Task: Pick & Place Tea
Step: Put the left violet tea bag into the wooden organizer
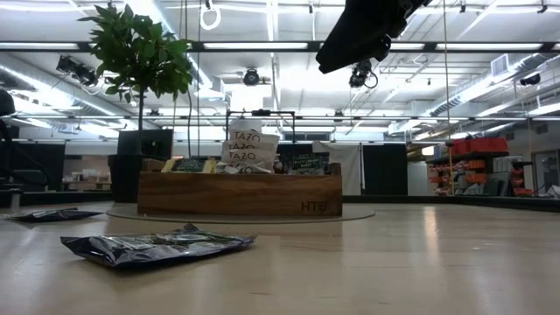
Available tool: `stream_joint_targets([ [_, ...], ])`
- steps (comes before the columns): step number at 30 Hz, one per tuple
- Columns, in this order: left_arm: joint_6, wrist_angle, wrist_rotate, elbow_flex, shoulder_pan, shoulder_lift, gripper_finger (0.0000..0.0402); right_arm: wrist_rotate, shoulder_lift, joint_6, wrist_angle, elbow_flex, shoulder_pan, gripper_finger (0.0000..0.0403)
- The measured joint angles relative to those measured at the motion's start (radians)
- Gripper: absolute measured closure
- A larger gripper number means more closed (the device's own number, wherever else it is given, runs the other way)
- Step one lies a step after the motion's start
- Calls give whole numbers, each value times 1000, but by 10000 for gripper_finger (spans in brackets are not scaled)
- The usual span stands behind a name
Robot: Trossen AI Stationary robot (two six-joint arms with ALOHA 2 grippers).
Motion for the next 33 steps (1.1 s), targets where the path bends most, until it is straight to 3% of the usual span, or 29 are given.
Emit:
stream_joint_targets([
  [12,49,86,122,-58,67,-4,137,-9,0,0,0,0,0,252],
  [21,52,103,120,-69,77,-6,155,-25,0,-15,2,0,0,252],
  [25,47,112,113,-70,76,-6,203,-25,0,-15,2,0,0,252],
  [33,39,136,124,-70,72,-6,357,-24,0,-15,2,0,0,252],
])
